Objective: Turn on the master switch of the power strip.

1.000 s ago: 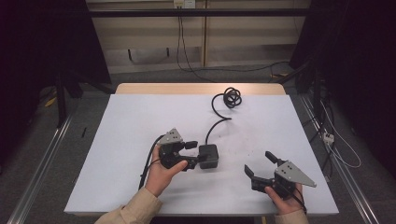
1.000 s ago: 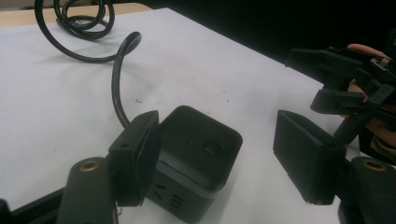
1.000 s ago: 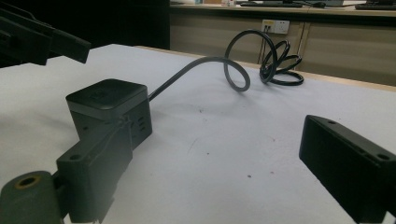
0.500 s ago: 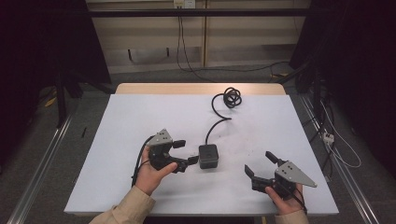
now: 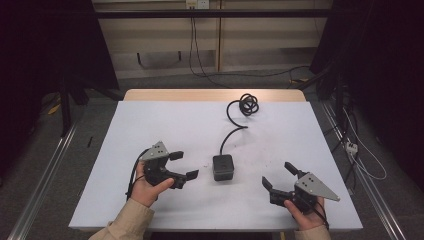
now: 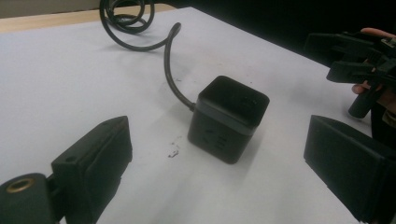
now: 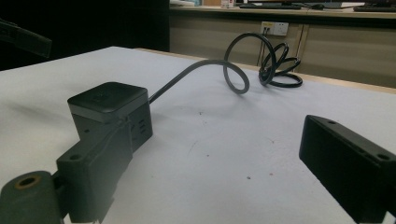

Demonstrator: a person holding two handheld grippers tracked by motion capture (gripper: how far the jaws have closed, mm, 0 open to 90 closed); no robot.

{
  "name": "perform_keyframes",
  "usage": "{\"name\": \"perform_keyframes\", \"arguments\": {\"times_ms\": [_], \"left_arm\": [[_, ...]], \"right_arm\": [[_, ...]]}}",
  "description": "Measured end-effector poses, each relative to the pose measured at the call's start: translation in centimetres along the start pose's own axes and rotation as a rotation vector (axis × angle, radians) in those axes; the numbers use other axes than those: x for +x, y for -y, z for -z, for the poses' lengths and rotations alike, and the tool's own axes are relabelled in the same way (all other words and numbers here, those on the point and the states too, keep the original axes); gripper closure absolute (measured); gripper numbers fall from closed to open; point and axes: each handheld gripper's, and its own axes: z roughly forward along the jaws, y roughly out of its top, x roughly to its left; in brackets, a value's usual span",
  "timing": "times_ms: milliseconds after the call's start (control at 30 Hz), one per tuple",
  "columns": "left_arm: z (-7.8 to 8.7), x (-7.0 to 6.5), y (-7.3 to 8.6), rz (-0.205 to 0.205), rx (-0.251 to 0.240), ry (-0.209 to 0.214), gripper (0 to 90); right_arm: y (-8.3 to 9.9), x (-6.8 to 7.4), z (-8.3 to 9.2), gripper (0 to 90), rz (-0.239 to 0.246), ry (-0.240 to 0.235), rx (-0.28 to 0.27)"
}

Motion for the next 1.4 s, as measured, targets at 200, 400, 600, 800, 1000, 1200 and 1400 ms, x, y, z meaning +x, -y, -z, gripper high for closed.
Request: {"name": "perform_keyframes", "arguments": {"times_ms": [200,400,600,800,1000,1200,1400], "left_arm": [[1.0,0.6,0.7,0.001,0.007,-0.019,6.4],[2.0,1.1,1.1,0.002,-0.003,-0.034,5.8],[2.7,1.6,1.6,0.001,-0.001,-0.038,5.6],[3.3,1.9,2.0,0.004,0.001,-0.046,5.6],[4.0,2.4,2.4,0.009,0.000,-0.058,5.6],[4.7,2.8,2.8,0.010,-0.001,-0.071,5.7],[5.4,3.2,3.3,0.014,0.001,-0.089,5.7]], "right_arm": [[0.0,0.0,0.0,9.0,0.004,-0.001,-0.001],[0.0,0.0,0.0,9.0,0.002,-0.001,0.001],[-0.1,0.0,0.0,9.0,0.000,0.000,-0.002],[-0.1,0.1,0.0,9.0,-0.001,0.001,-0.002],[0.0,0.0,0.0,9.0,0.000,0.001,-0.001],[0.0,0.0,0.0,9.0,-0.002,0.001,-0.001],[0.0,0.0,0.0,9.0,-0.002,0.001,-0.002]]}}
